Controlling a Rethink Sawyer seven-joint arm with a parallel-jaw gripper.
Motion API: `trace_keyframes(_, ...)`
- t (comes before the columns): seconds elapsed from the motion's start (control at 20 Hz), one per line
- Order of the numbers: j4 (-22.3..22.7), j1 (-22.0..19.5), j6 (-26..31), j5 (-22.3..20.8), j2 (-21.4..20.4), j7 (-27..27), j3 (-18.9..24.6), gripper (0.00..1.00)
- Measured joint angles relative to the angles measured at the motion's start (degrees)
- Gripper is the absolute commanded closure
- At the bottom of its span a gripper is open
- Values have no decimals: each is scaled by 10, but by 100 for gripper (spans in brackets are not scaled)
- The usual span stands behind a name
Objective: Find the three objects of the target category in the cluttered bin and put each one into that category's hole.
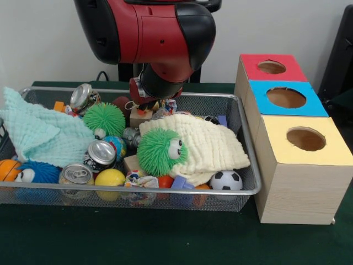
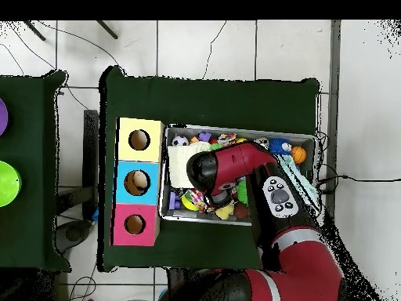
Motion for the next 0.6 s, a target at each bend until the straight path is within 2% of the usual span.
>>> trace_keyframes(0.6, 0, 0, 0, 0, -4, 0, 0, 100)
